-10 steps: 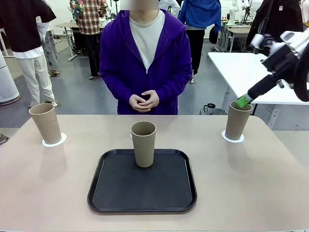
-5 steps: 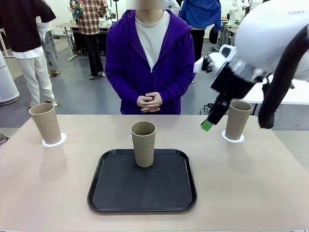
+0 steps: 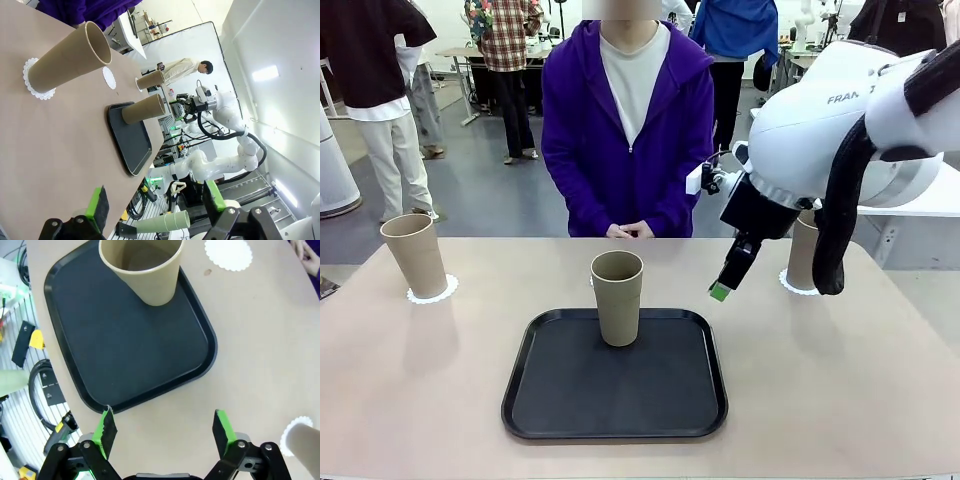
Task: Place coasters on the table and set cups on them.
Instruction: Take one Reusable plastic cup from the Flat Tray and place it on a coaster set by the human.
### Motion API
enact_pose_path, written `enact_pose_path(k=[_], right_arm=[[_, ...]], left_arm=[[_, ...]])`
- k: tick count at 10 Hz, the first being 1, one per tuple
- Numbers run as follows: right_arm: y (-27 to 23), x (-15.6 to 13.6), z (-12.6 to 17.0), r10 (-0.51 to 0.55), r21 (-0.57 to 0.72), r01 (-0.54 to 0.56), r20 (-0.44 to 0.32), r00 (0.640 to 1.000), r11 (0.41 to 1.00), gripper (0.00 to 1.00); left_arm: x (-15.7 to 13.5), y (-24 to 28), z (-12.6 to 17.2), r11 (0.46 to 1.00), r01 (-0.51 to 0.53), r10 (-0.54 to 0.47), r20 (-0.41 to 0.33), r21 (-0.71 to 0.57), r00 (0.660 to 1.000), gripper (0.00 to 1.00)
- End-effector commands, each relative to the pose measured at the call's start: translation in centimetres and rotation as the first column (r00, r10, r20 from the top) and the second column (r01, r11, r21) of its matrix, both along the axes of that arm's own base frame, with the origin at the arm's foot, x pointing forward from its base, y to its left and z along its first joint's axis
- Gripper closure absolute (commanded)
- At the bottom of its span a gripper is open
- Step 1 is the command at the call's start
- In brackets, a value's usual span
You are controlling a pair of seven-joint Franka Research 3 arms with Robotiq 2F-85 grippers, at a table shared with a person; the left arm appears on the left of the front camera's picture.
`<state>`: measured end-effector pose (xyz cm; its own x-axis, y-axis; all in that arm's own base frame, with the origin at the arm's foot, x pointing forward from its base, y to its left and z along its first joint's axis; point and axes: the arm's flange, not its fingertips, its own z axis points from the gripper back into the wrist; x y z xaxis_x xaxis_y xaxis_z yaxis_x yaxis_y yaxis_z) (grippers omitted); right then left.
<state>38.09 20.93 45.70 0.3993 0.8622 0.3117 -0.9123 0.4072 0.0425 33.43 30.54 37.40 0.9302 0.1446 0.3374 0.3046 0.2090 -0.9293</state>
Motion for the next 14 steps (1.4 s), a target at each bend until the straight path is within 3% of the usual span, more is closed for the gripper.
enact_pose_path(k=[1, 3, 4, 5, 7, 8, 10, 12, 14], right_arm=[[-0.5, -0.4, 1.0, -0.006, -0.004, 0.006, 0.009, 1.0, 1.0, 0.0], [-0.3, 0.0, 0.5, -0.005, 0.006, 0.005, 0.007, 1.0, 1.0, 0.0], [-3.9, 0.4, -1.2, 0.009, 0.26, -0.004, -0.02, 1.0, 0.966, 0.0], [-5.7, 0.7, -2.8, -0.004, 0.462, 0.001, 0.006, 1.0, 0.887, 0.0], [-7.2, 0.5, -5.6, 0.11, 0.599, -0.156, 0.113, 0.987, 0.785, 0.0], [-7.9, 0.5, -7.4, 0.118, 0.688, -0.2, 0.165, 0.979, 0.698, 0.0], [-8.4, 0.7, -11.3, 0.005, 0.831, -0.171, 0.198, 0.98, 0.53, 0.0], [-7.5, 0.5, -14.5, -0.043, 0.858, -0.155, 0.202, 0.978, 0.49, 0.0], [-5.5, 1.1, -17.0, -0.013, 0.85, -0.176, 0.209, 0.978, 0.496, 0.0]], left_arm=[[-0.1, 0.2, 0.2, 1.0, -0.002, 0.002, 0.003, 0.001, 1.0, 0.0], [-0.1, 0.2, 0.2, 1.0, -0.002, 0.002, 0.003, 0.001, 1.0, 0.0], [-0.1, 0.2, 0.2, 1.0, -0.002, 0.002, 0.003, 0.001, 1.0, 0.0], [-0.1, 0.2, 0.2, 1.0, -0.002, 0.002, 0.003, 0.001, 1.0, 0.0], [-0.1, 0.2, 0.2, 1.0, -0.002, 0.002, 0.003, 0.001, 1.0, 0.0], [-0.1, 0.2, 0.2, 1.0, -0.002, 0.002, 0.003, 0.001, 1.0, 0.0], [-0.1, 0.2, 0.2, 1.0, -0.002, 0.002, 0.003, 0.001, 1.0, 0.0], [-0.1, 0.2, 0.2, 1.0, -0.002, 0.002, 0.003, 0.001, 1.0, 0.0], [-0.1, 0.2, 0.2, 1.0, -0.002, 0.002, 0.003, 0.001, 1.0, 0.0]])
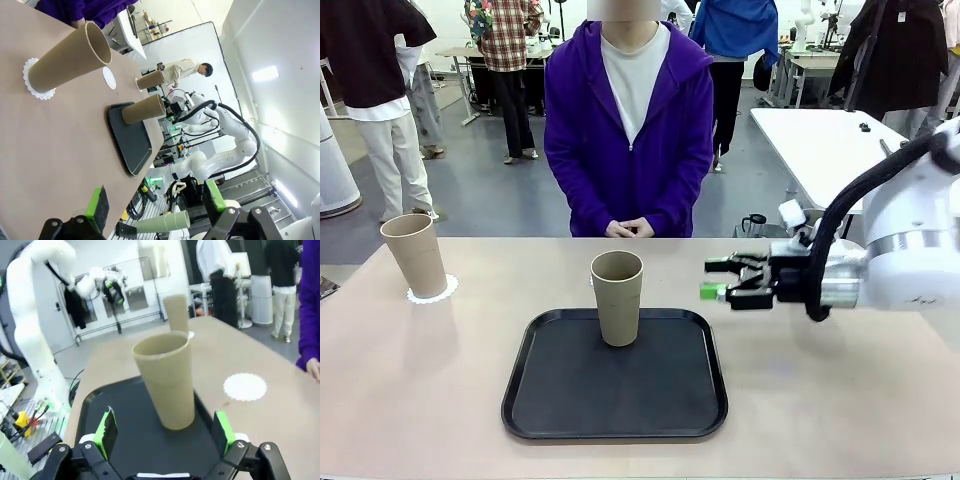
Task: Place coasters on the table and set cups on them.
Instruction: Take one Reusable plastic cup from the Flat Tray and place it on a coaster set by the human.
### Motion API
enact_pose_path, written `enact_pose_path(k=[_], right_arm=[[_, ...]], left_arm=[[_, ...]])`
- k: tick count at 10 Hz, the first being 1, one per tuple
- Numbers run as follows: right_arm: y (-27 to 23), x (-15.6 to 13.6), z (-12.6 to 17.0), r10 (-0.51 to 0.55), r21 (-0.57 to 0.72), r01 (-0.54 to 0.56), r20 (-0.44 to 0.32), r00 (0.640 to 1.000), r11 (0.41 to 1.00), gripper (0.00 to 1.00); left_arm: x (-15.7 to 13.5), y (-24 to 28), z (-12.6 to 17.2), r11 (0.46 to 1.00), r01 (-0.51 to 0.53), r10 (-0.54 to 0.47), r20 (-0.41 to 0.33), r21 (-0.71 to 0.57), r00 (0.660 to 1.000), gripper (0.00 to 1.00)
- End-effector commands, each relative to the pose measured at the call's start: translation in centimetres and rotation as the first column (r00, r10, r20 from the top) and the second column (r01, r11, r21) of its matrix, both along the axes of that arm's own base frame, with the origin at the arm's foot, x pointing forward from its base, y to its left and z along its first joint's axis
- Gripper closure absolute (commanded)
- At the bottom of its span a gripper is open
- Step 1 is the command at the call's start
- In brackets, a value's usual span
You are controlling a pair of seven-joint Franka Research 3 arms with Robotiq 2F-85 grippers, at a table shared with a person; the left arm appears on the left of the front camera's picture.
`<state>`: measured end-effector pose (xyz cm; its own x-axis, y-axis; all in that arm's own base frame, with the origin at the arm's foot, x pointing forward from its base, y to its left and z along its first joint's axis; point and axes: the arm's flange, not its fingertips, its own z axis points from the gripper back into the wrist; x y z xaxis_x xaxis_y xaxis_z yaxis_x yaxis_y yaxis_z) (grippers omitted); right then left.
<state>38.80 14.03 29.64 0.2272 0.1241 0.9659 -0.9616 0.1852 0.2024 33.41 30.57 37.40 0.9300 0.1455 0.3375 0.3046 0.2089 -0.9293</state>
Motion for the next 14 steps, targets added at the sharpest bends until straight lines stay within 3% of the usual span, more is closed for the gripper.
enact_pose_path(k=[1, 3, 5, 6, 11, 14], right_arm=[[2.5, 0.8, -1.8, 0.048, -0.028, -0.048, 0.017, 0.999, 0.998, 0.0], [4.4, 1.1, -2.3, 0.078, -0.021, -0.078, 0.031, 0.996, 0.997, 0.0], [5.0, 1.0, -2.2, 0.08, -0.052, -0.075, 0.107, 0.991, 0.996, 0.0], [4.6, 0.6, -2.1, 0.109, -0.026, -0.108, 0.012, 0.994, 0.994, 0.0], [4.7, 0.7, -2.0, 0.111, -0.035, -0.11, 0.031, 0.993, 0.993, 0.0], [6.9, 1.7, -4.7, 0.082, -0.044, -0.078, 0.084, 0.993, 0.996, 0.0]], left_arm=[[-0.1, 0.1, 0.2, 1.0, -0.002, 0.002, 0.002, 0.001, 1.0, 0.0], [-0.1, 0.1, 0.2, 1.0, -0.002, 0.002, 0.002, 0.001, 1.0, 0.0], [-0.1, 0.1, 0.2, 1.0, -0.002, 0.002, 0.002, 0.001, 1.0, 0.0], [-0.1, 0.1, 0.2, 1.0, -0.002, 0.002, 0.002, 0.001, 1.0, 0.0], [-0.1, 0.1, 0.2, 1.0, -0.002, 0.002, 0.002, 0.001, 1.0, 0.0], [-0.1, 0.1, 0.2, 1.0, -0.002, 0.002, 0.002, 0.001, 1.0, 0.0]])
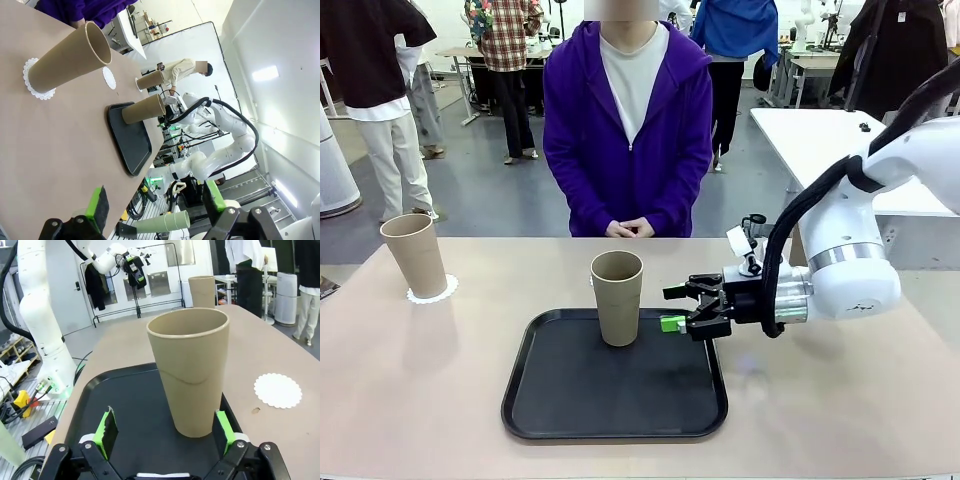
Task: Place coasters on the table and set cups on them.
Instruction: Take one Reusable plastic cup from the Flat Tray and place it on a coaster set by the human.
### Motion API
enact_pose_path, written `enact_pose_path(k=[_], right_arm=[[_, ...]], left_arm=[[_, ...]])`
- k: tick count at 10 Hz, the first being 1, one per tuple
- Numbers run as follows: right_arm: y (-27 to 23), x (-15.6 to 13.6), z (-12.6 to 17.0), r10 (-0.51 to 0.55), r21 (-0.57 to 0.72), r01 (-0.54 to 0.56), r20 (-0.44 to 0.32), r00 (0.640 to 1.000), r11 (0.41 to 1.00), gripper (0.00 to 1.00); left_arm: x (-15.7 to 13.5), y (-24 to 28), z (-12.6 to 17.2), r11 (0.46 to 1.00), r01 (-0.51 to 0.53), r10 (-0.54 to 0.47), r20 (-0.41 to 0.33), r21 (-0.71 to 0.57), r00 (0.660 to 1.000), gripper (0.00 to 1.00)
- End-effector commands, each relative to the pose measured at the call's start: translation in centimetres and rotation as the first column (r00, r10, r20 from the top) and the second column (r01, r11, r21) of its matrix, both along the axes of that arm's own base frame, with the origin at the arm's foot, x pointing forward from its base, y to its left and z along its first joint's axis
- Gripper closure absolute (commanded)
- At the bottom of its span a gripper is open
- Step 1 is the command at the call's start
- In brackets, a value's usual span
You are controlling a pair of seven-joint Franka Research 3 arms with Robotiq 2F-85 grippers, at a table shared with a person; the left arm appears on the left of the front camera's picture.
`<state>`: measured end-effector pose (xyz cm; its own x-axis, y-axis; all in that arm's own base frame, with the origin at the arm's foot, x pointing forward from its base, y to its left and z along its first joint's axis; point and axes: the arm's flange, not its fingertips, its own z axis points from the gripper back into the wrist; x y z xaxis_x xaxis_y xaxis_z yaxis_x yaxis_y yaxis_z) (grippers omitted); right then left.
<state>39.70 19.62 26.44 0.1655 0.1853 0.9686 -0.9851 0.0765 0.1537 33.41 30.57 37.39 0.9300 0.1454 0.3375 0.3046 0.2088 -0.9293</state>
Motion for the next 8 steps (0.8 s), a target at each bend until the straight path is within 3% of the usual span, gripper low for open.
enact_pose_path(k=[1, 8], right_arm=[[1.9, 1.2, -2.3, -0.03, 0.007, 0.03, 0.046, 0.999, 1.0, 0.0], [4.6, 2.6, -4.4, -0.001, 0.042, -0.003, 0.078, 0.997, 0.999, 0.0]], left_arm=[[-0.1, 0.1, 0.2, 1.0, -0.002, 0.002, 0.002, 0.001, 1.0, 0.0], [-0.1, 0.1, 0.2, 1.0, -0.002, 0.002, 0.002, 0.001, 1.0, 0.0]])
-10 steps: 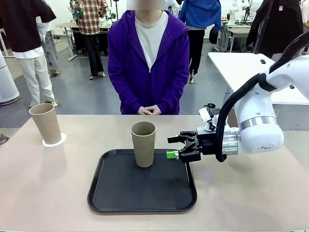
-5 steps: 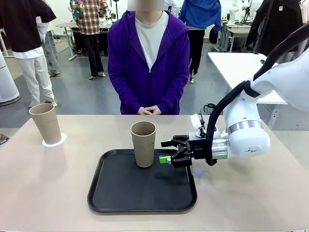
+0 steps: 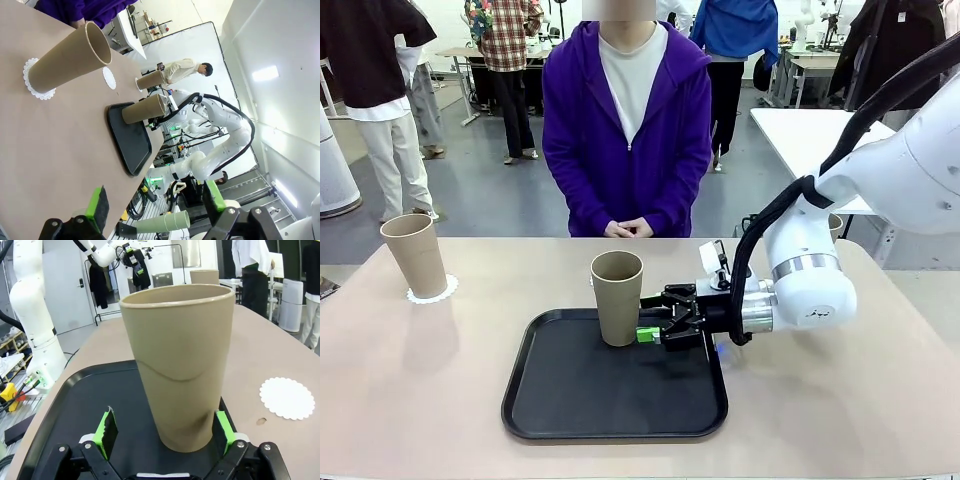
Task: Place coasters on the table and set cups on them.
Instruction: Take one Reusable plastic cup from the Flat Tray and place it on a coaster set by the human.
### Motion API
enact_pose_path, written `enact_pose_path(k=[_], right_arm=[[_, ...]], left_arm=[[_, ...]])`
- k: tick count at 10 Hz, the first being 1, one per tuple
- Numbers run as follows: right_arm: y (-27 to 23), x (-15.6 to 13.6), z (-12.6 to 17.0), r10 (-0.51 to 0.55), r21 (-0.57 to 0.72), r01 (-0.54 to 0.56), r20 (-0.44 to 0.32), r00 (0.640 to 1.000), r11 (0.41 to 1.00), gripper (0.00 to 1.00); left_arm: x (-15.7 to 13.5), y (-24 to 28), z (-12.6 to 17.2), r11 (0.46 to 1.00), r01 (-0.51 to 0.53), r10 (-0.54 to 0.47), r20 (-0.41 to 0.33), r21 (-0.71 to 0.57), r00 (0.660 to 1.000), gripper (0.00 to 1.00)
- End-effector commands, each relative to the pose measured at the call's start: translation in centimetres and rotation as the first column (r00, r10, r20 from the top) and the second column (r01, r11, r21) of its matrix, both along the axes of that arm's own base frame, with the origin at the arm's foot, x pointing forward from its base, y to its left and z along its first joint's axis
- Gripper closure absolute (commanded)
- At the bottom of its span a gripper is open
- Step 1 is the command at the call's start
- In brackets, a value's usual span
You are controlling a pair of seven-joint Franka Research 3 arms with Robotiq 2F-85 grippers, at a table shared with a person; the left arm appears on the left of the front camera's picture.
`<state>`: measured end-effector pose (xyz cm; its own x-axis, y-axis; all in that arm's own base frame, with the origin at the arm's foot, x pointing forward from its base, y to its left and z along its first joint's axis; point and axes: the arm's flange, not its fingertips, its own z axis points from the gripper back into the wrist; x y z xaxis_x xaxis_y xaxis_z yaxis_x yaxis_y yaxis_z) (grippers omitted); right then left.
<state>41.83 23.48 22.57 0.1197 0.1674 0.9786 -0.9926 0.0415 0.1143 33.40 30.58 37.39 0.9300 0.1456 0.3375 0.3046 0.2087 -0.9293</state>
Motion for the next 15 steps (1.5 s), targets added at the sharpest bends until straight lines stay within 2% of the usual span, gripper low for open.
enact_pose_path(k=[1, 3, 15], right_arm=[[0.8, 0.7, -0.6, -0.035, 0.023, 0.034, 0.042, 0.999, 0.999, 0.0], [0.8, 1.1, -0.4, -0.041, 0.031, 0.039, 0.059, 0.997, 0.999, 0.0], [5.3, 1.9, -1.7, 0.012, 0.079, -0.016, 0.053, 0.999, 0.997, 0.0]], left_arm=[[-0.1, 0.1, 0.2, 1.0, -0.002, 0.002, 0.002, 0.001, 1.0, 0.0], [-0.1, 0.1, 0.2, 1.0, -0.002, 0.002, 0.002, 0.001, 1.0, 0.0], [-0.1, 0.1, 0.2, 1.0, -0.002, 0.002, 0.002, 0.001, 1.0, 0.0]])
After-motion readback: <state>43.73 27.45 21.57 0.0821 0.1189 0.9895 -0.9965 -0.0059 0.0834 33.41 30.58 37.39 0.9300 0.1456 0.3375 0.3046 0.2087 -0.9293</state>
